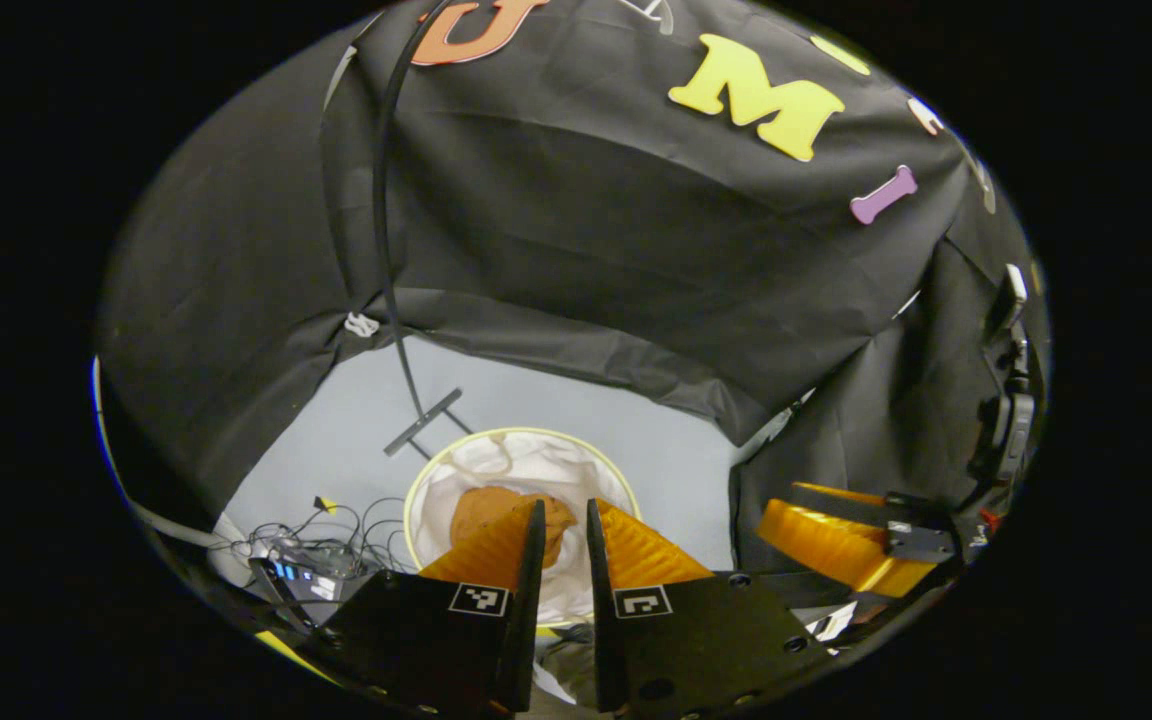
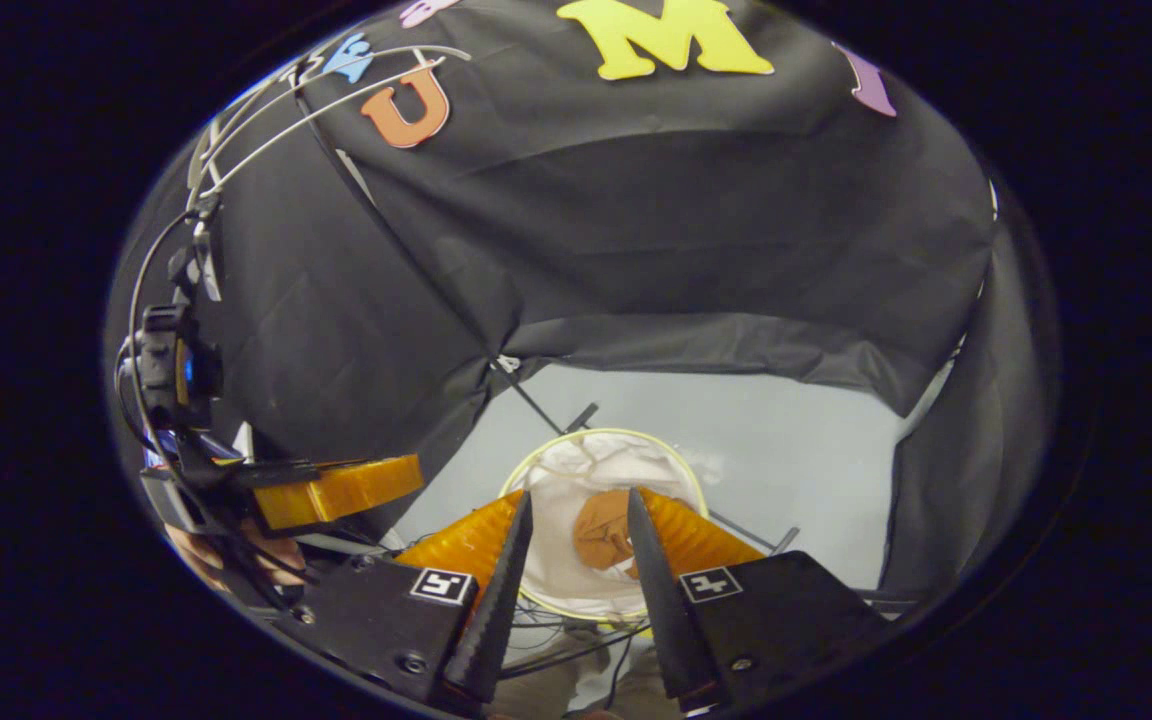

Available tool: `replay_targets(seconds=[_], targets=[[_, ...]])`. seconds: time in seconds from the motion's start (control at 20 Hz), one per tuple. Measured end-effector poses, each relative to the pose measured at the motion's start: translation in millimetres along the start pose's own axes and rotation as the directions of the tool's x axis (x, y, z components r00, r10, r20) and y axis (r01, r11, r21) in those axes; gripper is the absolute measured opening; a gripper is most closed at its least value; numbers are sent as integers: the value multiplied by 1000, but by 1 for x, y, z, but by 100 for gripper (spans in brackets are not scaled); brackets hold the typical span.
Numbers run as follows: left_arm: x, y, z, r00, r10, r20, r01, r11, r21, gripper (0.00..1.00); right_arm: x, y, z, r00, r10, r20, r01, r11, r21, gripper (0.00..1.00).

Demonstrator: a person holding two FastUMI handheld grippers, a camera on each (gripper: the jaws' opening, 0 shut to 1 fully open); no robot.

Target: Grasp the clothes on the hanger with both hands and then place them into the laundry hamper below.

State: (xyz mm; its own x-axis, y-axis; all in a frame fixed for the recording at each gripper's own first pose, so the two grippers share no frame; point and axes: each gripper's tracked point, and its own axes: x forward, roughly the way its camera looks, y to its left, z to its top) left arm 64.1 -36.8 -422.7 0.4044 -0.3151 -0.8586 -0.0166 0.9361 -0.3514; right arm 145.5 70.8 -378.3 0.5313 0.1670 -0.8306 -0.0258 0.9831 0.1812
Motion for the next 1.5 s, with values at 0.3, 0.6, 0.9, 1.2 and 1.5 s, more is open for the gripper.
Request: replay_targets(seconds=[0.3, 0.6, 0.9, 1.2, 1.5], targets=[[-5, 13, -26, 997, 66, -48, -65, 997, 30, 40, -43, -7, -1, 995, -65, 80, 64, 998, 23, 77], [-44, -11, -4, 998, 32, 58, -36, 997, 74, 100, -110, -10, 29, 957, -105, 270, 108, 994, 6, 79], [-146, -55, 90, 923, -47, 383, -9, 990, 143, 97, -215, 16, 73, 806, -113, 580, 189, 979, -72, 79], [-212, -60, 135, 796, -93, 598, -36, 979, 200, 100, -286, 37, 76, 663, -89, 743, 210, 975, -70, 79], [-248, -64, 151, 660, -121, 741, -67, 974, 218, 92, -351, 43, 86, 537, -115, 836, 251, 968, -28, 82]])
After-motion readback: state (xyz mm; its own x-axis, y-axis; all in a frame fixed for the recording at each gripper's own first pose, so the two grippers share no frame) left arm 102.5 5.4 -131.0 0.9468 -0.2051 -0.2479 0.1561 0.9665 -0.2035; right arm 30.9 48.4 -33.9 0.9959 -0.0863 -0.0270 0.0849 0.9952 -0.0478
